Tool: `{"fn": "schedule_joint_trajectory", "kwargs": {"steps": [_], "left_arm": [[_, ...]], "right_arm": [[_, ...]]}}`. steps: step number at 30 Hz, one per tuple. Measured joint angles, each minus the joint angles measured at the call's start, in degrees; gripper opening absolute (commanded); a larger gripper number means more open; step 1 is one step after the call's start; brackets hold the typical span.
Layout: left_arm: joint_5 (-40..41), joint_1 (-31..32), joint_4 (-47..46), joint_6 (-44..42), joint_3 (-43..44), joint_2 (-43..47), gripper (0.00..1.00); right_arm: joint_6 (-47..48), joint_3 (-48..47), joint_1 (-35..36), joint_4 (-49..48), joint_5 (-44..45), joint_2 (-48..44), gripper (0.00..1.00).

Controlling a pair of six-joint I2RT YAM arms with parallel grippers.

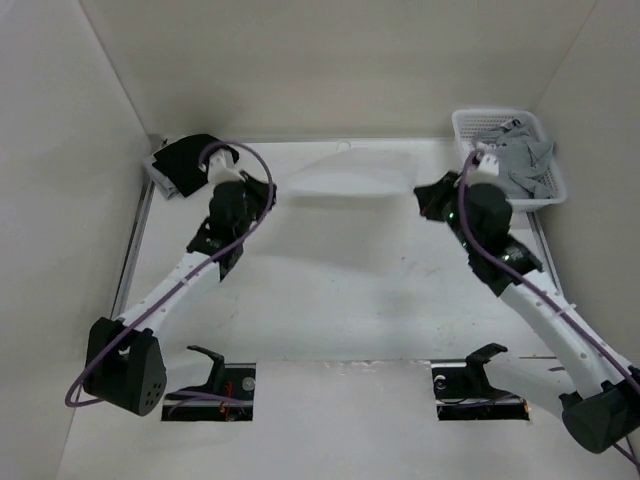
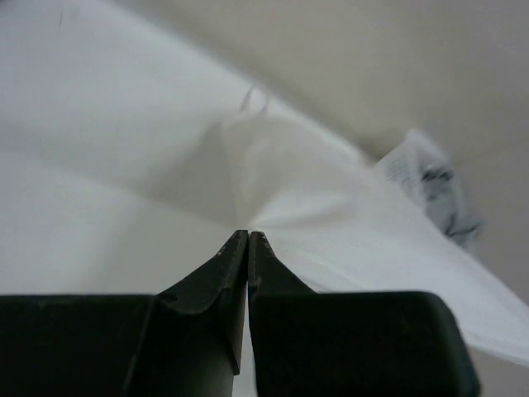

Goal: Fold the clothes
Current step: Fold the tank top

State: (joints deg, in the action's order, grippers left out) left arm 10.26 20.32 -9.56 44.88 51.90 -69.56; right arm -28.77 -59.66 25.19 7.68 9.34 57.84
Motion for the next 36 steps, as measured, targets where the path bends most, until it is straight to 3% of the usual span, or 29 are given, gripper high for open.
{"fn": "schedule_joint_trajectory", "kwargs": {"steps": [4,8,14,19,22,25,29,36], "left_arm": [[-0.9,1.9,-1.2,0.8,-20.1,1.4,0.02],[-1.6,1.4,0.8,1.2,-32.7,9.6,0.02],[-2.5,2.9,6.4,2.8,-36.1,26.1,0.02],[-2.6,7.5,17.2,5.9,-36.3,39.9,0.02],[-1.2,9.5,23.1,7.5,-36.7,45.6,0.02],[0.9,8.7,25.4,8.0,-36.7,45.0,0.02],[2.6,4.8,25.0,8.1,-35.0,38.0,0.02],[1.9,-3.2,14.9,7.6,-27.5,20.1,0.02]], "right_arm": [[-4.6,21.6,3.1,0.3,1.0,-5.1,0.00],[-9.5,33.8,8.2,2.6,1.2,-10.8,0.00],[-16.8,38.6,18.2,5.3,1.4,-18.6,0.00],[-24.2,39.1,30.5,10.8,2.4,-25.9,0.00],[-26.6,39.1,33.8,13.4,4.1,-26.6,0.00],[-26.3,38.3,32.2,14.5,4.7,-23.7,0.00],[-22.1,34.7,24.0,12.6,3.9,-16.8,0.00],[-14.4,26.6,8.2,3.7,-2.1,-2.3,0.00]]}}
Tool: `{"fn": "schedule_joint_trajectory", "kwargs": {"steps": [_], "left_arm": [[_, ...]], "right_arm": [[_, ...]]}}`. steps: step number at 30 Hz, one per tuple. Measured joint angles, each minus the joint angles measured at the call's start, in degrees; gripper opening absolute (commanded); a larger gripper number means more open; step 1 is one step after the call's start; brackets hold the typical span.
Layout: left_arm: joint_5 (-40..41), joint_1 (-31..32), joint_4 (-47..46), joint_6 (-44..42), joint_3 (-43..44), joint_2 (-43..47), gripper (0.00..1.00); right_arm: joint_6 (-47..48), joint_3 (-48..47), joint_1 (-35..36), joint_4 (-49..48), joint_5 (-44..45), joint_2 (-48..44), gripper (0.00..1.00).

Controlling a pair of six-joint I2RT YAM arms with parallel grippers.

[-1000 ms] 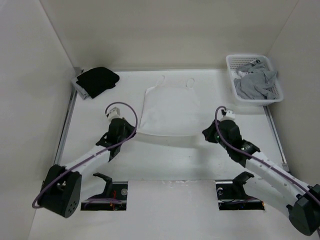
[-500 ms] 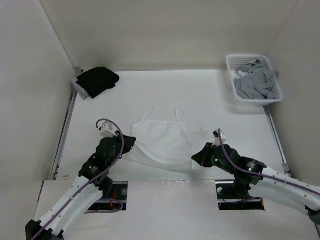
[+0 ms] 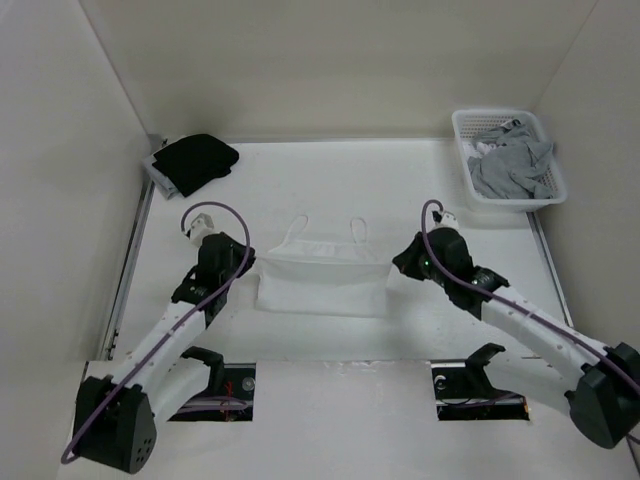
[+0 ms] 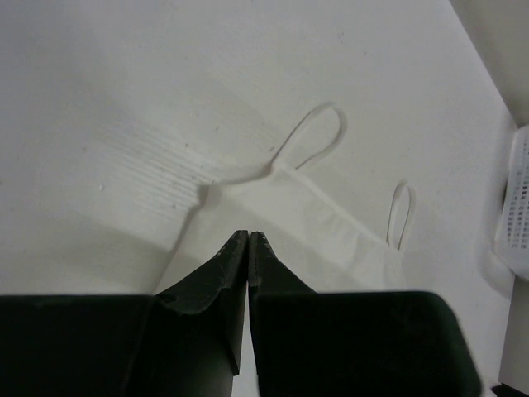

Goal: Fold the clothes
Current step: Fold the tank top

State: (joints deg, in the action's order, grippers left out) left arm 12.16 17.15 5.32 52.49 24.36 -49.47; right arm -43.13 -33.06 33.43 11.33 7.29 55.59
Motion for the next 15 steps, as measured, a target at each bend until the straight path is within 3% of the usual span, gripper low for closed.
{"fn": "schedule_joint_trajectory", "kwargs": {"steps": [15], "left_arm": [[-2.9,-5.9,-18.7,-0.1,16.6,-37.7,0.07]], "right_arm": [[4.9,-19.4,-12.2,-13.2,-8.2,35.3,0.00]]}}
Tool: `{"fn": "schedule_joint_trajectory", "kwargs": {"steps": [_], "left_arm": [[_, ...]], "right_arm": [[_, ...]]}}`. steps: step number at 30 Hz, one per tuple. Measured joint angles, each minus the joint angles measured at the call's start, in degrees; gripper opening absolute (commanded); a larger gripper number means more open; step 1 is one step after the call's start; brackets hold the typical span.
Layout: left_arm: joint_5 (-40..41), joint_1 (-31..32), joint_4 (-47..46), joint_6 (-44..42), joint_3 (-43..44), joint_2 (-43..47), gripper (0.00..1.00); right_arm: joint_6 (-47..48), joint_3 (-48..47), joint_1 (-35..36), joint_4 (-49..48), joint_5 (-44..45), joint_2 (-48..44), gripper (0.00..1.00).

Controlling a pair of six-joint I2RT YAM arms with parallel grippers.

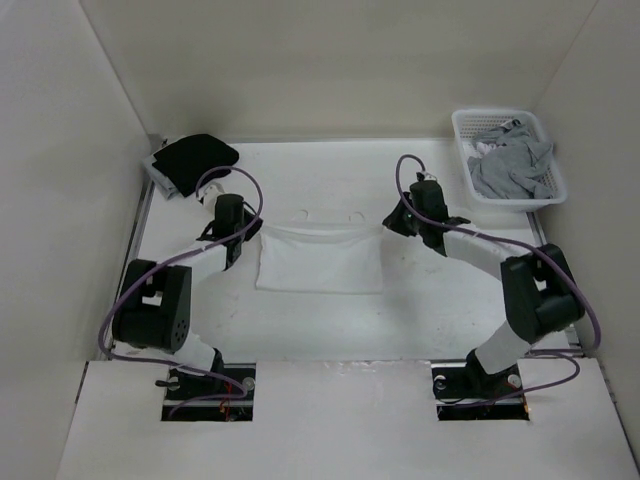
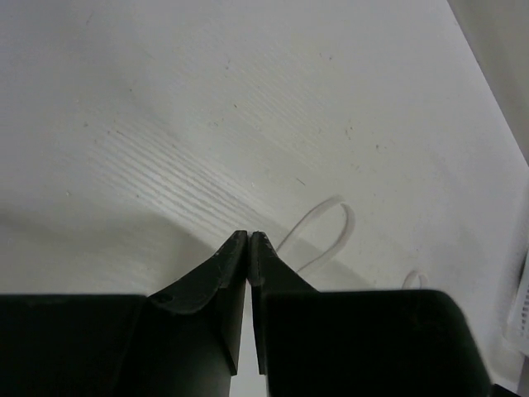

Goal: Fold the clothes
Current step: Fold the tank top

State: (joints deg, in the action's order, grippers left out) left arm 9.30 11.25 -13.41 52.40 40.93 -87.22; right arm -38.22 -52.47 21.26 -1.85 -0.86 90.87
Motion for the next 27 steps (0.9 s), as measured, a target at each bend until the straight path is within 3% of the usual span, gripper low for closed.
{"fn": "schedule_joint_trajectory", "kwargs": {"steps": [3,6,10,14,17,19,21,23,27], "left_arm": [[-0.4,-1.1,-2.1,0.0,1.5,-4.0,0.15],[-1.0,-1.6,-4.4,-0.4,3.9,-7.6,0.36],[-2.3,-1.7,-6.0,-1.0,4.6,-8.8,0.40],[-0.7,-1.2,-6.3,-1.5,-4.2,-0.5,0.28],[0.9,-0.2,-3.1,-2.1,-13.1,11.2,0.23],[1.7,1.3,0.3,-2.4,-17.8,19.4,0.23],[2.0,2.8,4.2,-2.5,-21.1,26.5,0.28],[2.1,4.2,8.3,-2.4,-23.4,32.3,0.33],[2.0,5.6,15.4,-2.3,-24.6,37.6,0.35]], "right_arm": [[-0.4,-2.5,-0.7,-2.1,-0.7,5.7,0.07],[-1.8,-4.3,-0.9,-3.8,-0.7,10.0,0.33],[-2.3,-3.9,-0.9,-5.3,-0.2,10.5,0.46],[-2.2,3.0,0.1,-6.6,2.0,2.9,0.45],[-2.1,10.7,2.0,-7.6,3.8,-6.8,0.12],[-2.5,15.5,3.9,-8.5,4.6,-12.7,0.03],[-3.0,19.9,6.1,-9.3,5.2,-16.9,0.05],[-3.6,23.7,7.8,-9.3,5.4,-19.1,0.14],[-5.3,29.4,9.4,-8.8,5.5,-20.9,0.25]]}}
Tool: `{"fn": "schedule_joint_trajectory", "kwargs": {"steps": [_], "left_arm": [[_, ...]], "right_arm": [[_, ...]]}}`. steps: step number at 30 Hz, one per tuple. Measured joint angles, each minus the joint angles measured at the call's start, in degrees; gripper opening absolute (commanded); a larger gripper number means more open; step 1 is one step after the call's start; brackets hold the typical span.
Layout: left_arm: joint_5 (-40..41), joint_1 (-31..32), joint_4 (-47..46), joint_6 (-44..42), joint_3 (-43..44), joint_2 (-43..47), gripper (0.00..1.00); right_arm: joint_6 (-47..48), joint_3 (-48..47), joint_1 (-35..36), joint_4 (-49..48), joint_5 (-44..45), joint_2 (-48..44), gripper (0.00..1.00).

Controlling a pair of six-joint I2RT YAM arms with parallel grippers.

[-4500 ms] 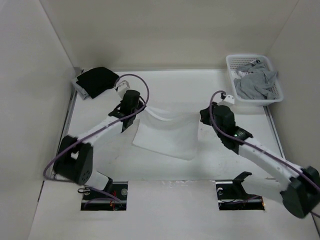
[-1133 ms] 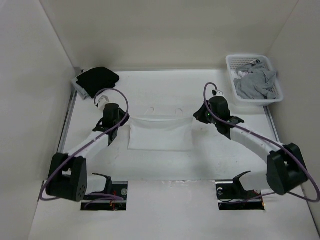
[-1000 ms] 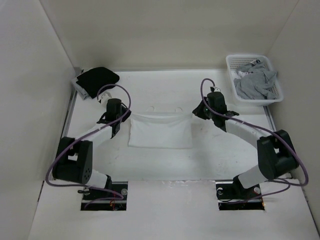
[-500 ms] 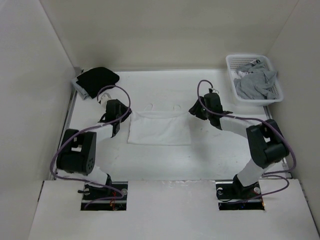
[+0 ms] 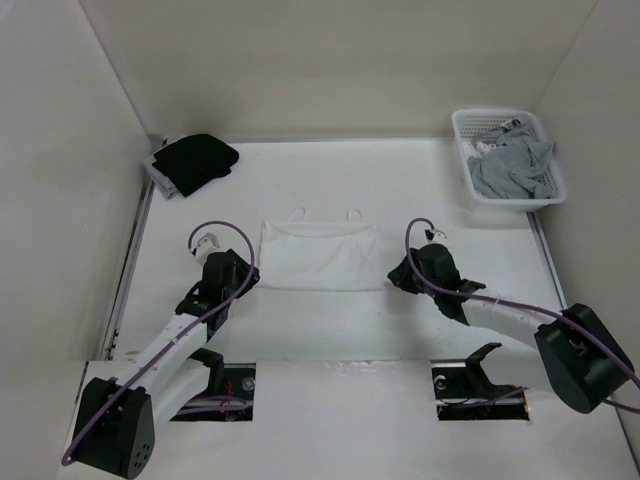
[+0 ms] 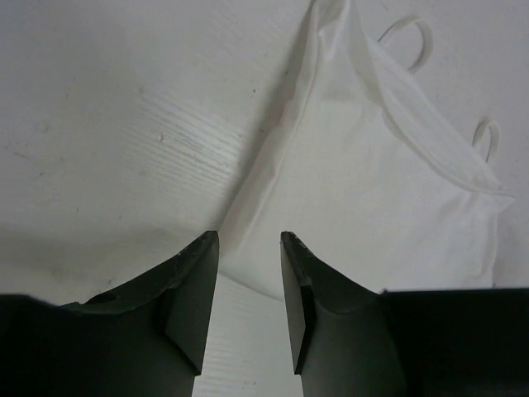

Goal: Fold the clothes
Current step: Fold the tank top

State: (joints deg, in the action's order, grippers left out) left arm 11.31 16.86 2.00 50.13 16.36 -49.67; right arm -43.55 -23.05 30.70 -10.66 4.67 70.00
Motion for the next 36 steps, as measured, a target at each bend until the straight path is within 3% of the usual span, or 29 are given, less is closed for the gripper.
{"fn": "schedule_joint_trajectory", "kwargs": {"steps": [2,6,12,25,30,36], "left_arm": [[-0.4,0.2,1.7,0.0,0.0,-0.1,0.35],[-1.0,0.9,2.7,0.1,-0.2,-3.9,0.34],[-1.2,1.7,-0.8,1.0,-0.4,-8.7,0.30],[-0.3,1.9,-1.5,1.7,-0.8,-9.5,0.15],[-0.4,1.9,-2.4,1.7,-0.8,-10.1,0.12],[-0.4,1.9,-3.2,1.7,-1.2,-10.1,0.12]], "right_arm": [[-1.2,1.9,0.3,0.2,0.1,-0.9,0.33],[-2.8,3.1,0.9,0.2,0.3,-1.7,0.37],[-4.5,3.1,1.6,-0.5,-0.2,0.3,0.35],[-6.6,3.3,2.8,-1.9,-2.1,1.9,0.37],[-7.3,3.2,2.8,-3.8,-3.2,3.5,0.32],[-8.1,5.5,3.8,-1.5,-1.1,-3.8,0.43]]}}
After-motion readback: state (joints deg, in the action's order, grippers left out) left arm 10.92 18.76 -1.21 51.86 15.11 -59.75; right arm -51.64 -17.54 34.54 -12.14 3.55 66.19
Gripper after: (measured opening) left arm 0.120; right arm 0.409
